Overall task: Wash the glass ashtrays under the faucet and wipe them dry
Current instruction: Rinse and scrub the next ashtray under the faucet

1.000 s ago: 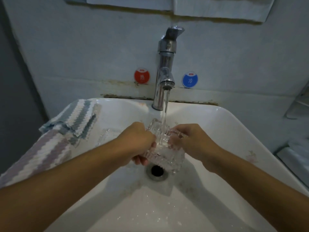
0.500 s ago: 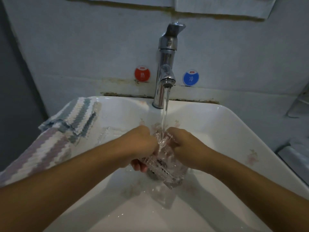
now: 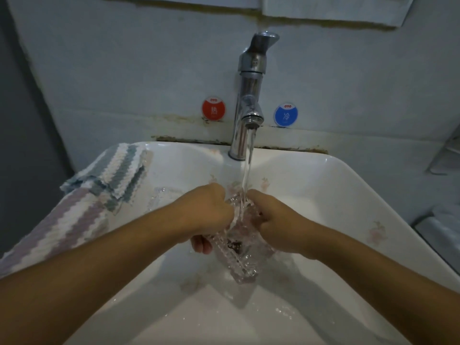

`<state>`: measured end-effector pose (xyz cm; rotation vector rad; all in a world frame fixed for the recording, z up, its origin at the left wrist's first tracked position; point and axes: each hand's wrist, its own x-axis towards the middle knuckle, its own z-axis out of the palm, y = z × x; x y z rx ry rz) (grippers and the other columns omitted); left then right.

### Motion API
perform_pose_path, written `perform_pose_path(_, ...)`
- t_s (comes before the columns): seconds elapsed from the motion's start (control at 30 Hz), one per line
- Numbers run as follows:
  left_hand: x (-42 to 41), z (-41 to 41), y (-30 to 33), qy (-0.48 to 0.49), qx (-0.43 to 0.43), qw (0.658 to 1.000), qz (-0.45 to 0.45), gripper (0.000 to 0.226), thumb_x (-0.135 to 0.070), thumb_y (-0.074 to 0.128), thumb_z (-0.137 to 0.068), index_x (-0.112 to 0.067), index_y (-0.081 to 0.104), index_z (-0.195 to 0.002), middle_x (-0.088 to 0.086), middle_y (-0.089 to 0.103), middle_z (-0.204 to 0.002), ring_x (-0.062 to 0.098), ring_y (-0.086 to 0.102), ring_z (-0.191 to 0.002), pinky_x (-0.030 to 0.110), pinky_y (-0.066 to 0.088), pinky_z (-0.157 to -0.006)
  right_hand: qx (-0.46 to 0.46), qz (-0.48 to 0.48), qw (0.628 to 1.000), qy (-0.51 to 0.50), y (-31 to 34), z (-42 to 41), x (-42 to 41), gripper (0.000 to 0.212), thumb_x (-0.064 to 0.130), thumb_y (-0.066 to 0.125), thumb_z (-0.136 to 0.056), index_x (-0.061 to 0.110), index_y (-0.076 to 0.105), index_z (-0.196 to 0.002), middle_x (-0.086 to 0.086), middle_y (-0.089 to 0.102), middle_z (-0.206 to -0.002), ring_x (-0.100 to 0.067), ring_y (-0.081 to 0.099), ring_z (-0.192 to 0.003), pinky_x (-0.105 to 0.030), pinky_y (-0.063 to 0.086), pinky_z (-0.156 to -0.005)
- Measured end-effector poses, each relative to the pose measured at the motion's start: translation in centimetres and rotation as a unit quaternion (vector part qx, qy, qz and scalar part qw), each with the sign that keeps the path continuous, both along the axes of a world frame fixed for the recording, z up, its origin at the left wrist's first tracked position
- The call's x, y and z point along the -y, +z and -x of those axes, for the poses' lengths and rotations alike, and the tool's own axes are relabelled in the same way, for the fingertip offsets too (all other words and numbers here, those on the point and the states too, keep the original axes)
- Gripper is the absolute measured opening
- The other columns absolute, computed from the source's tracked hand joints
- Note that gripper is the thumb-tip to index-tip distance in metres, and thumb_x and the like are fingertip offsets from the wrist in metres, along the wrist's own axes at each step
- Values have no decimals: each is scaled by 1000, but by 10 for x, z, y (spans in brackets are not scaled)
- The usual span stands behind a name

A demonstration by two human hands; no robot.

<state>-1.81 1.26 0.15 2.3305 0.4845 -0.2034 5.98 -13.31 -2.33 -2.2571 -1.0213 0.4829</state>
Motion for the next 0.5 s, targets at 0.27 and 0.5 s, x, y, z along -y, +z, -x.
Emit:
perform_pose_path(0.27,-4,0,10,-7,-23,1000,9,15,-8,54,-96,6,57,-99,27,67,-94,20,53,-32,23,42,-34,81,-71,994,-22,-4,5,-8,12,28,46,-106,22,55,-101,8,58,-85,1,53,-67,-10,38,-54)
perform_pose_path(0.5,-8,-2,11,14,-12,999,31,13,-6,57,-94,7,57,-96,32,70,-92,23,51,-31,23,42,-34,-14,-13,1000,3,4,-3,-1,53,2,48,-100,30,45,-144,3,55,-138,-17,56,-120,-32,53,-91)
